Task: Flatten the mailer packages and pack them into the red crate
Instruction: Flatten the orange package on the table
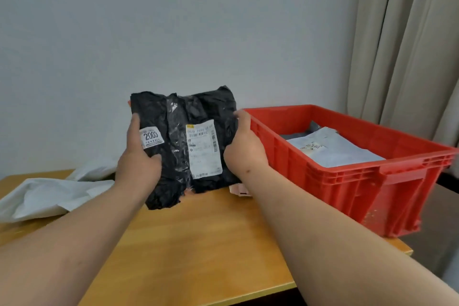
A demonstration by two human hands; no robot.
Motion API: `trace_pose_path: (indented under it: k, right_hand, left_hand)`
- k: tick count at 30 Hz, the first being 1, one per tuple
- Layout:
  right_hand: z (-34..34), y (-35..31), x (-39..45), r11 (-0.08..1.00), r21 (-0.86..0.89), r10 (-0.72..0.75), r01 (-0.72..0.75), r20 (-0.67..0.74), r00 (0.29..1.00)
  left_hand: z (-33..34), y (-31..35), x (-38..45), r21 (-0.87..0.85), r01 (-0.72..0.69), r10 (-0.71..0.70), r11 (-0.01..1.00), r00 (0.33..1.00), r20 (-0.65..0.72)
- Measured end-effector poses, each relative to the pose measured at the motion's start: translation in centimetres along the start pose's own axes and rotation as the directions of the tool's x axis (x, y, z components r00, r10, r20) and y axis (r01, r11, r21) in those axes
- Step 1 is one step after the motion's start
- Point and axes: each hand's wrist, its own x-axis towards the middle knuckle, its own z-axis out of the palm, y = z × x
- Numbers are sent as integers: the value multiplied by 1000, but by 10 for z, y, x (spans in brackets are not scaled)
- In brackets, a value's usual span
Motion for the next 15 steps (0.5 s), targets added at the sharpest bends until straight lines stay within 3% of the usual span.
trace_pose_path:
  k: [3, 6, 11, 15]
  right_hand:
    - [-39, 4, 23, 998, -26, -62, 59, -161, 985]
    - [-82, 20, 43, 997, -68, -58, 40, -296, 953]
    - [-150, 57, 54, 996, -92, -23, -24, -480, 877]
    - [-186, 89, 57, 957, -240, 19, -162, -507, 861]
  left_hand:
    - [30, 50, 3, 4, -206, 205, 979, 978, 21]
    - [70, 91, 8, -37, -322, 324, 946, 943, 75]
    - [141, 149, -3, -140, -352, 378, 926, 883, 279]
    - [189, 167, -10, -138, -318, 346, 938, 847, 402]
